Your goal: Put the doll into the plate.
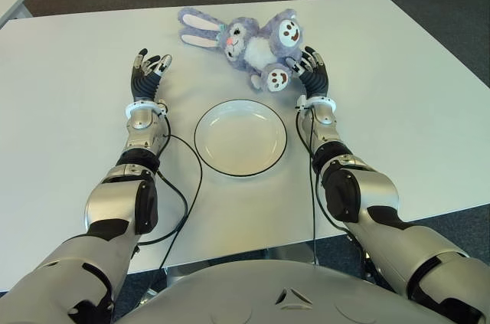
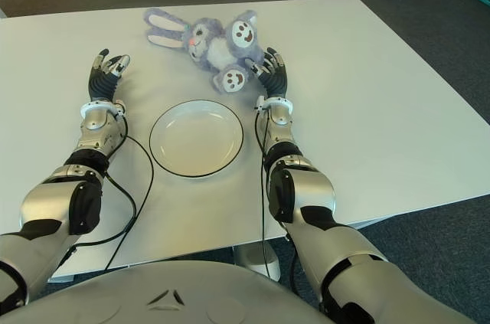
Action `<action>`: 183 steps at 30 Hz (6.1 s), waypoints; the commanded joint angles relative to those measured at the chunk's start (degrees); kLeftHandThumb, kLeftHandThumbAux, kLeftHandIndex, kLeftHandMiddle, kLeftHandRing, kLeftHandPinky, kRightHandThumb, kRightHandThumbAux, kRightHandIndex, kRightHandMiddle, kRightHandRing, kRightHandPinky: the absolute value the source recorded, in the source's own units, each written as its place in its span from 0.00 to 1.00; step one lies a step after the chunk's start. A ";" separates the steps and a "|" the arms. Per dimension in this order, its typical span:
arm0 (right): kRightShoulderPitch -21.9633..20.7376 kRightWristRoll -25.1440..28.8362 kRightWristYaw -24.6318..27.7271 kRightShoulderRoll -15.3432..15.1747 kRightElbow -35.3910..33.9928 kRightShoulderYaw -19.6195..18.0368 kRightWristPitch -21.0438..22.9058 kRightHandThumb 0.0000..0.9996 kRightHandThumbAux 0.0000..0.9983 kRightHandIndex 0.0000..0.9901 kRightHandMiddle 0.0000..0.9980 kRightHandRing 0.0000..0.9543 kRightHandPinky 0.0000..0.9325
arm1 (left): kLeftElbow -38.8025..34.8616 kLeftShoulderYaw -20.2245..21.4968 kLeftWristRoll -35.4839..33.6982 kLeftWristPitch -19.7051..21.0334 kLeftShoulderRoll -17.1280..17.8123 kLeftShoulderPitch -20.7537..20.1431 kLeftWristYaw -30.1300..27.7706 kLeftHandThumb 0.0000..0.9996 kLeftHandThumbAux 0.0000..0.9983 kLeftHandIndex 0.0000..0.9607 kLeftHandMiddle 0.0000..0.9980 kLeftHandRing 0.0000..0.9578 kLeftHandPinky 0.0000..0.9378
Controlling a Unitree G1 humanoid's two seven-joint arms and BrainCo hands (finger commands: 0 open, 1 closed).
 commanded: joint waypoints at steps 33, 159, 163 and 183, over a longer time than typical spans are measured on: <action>6.56 0.42 1.13 0.52 4.23 0.15 3.62 0.07 0.74 0.12 0.15 0.15 0.13 | 3.32 -0.02 0.01 2.54 -1.84 4.97 -0.12 0.00 0.56 0.08 0.21 0.17 0.07; 2.92 -9.13 4.53 -1.94 3.97 16.27 4.32 0.18 0.36 0.00 0.00 0.00 0.00 | 2.75 0.21 -0.15 2.08 -1.95 5.25 0.00 0.00 0.54 0.08 0.23 0.18 0.04; 3.00 -10.56 2.51 -2.06 3.97 17.39 3.89 0.17 0.36 0.00 0.00 0.00 0.00 | 2.73 0.16 -0.09 2.00 -1.93 5.29 0.03 0.00 0.54 0.08 0.23 0.18 0.03; 3.23 -13.27 -4.72 -2.27 3.74 19.01 1.69 0.20 0.38 0.00 0.00 0.00 0.00 | 2.83 0.06 0.02 2.15 -1.80 5.31 0.43 0.00 0.53 0.08 0.23 0.18 0.04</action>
